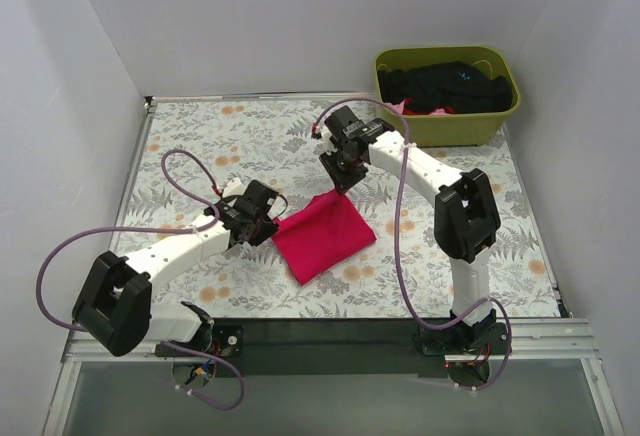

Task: Fold and stack the t-shirts
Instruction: Fold the tshirt

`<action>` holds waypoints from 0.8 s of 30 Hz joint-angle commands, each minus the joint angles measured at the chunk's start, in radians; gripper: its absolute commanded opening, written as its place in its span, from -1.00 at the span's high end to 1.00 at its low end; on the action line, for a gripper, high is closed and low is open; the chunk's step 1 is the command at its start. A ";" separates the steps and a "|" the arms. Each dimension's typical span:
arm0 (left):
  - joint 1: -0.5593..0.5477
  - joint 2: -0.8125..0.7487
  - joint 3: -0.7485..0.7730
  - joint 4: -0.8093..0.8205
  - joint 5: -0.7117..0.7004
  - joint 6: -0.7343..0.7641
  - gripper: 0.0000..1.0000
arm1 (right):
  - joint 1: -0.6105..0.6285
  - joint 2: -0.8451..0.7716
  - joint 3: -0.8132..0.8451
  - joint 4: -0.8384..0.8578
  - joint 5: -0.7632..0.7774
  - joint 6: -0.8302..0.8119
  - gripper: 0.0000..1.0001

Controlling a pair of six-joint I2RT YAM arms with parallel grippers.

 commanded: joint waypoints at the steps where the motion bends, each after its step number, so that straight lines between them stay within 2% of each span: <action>1: 0.012 0.014 0.023 0.032 -0.071 0.051 0.55 | -0.012 -0.057 -0.014 0.082 0.026 0.025 0.33; 3: 0.013 0.023 0.052 0.077 -0.088 0.100 0.42 | -0.012 -0.086 -0.030 0.114 0.066 0.065 0.26; 6: 0.021 0.066 0.101 0.109 -0.102 0.176 0.37 | -0.012 -0.150 -0.092 0.194 0.083 0.131 0.21; 11: 0.023 0.129 0.158 0.137 -0.094 0.240 0.29 | -0.012 -0.302 -0.302 0.390 -0.064 0.180 0.21; 12: 0.023 0.127 0.164 0.135 -0.091 0.242 0.13 | -0.012 -0.331 -0.333 0.448 -0.098 0.185 0.21; 17: 0.023 0.043 0.127 0.140 -0.030 0.248 -0.32 | -0.013 -0.349 -0.479 0.579 -0.311 0.203 0.22; 21: 0.021 -0.074 0.083 0.132 0.015 0.249 -0.32 | -0.036 -0.307 -0.525 0.710 -0.468 0.233 0.22; 24: 0.021 -0.103 0.071 0.120 0.048 0.262 -0.07 | -0.059 -0.263 -0.527 0.792 -0.535 0.254 0.22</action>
